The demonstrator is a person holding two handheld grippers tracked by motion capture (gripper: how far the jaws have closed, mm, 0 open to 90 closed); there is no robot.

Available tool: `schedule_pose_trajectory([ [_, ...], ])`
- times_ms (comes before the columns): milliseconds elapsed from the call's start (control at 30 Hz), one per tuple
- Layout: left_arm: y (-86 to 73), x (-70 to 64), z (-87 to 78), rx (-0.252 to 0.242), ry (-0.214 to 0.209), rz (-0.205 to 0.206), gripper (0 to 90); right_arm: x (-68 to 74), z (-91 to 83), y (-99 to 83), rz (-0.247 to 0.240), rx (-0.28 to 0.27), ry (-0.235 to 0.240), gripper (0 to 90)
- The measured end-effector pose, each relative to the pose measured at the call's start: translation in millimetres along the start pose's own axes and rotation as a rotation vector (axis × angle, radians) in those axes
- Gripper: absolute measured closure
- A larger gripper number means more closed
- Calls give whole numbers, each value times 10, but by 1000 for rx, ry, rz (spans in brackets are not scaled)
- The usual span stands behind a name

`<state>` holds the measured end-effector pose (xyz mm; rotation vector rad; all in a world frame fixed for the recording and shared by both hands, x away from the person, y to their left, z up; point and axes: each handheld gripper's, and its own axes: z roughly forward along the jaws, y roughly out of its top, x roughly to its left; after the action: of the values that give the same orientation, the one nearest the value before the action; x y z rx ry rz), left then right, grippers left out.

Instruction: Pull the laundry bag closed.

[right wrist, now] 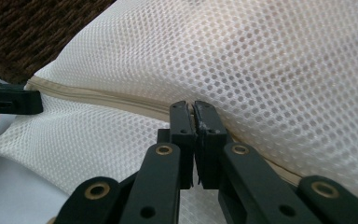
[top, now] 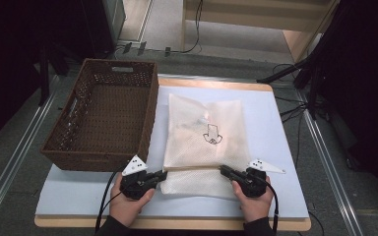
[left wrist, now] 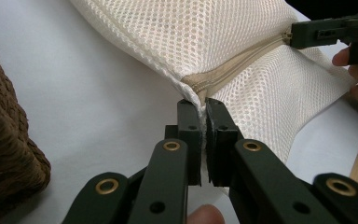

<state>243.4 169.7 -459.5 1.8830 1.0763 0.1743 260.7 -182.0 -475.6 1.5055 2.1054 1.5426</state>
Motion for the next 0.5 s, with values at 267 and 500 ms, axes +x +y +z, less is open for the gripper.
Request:
schedule_pose_trajectory([
  [267, -2, 0, 1, 2, 3, -1, 861, -78, -98, -21, -5, -4, -36, 877],
  [500, -4, -2, 1, 1, 5, 4, 862, -192, -215, -53, 9, -9, -58, 877],
])
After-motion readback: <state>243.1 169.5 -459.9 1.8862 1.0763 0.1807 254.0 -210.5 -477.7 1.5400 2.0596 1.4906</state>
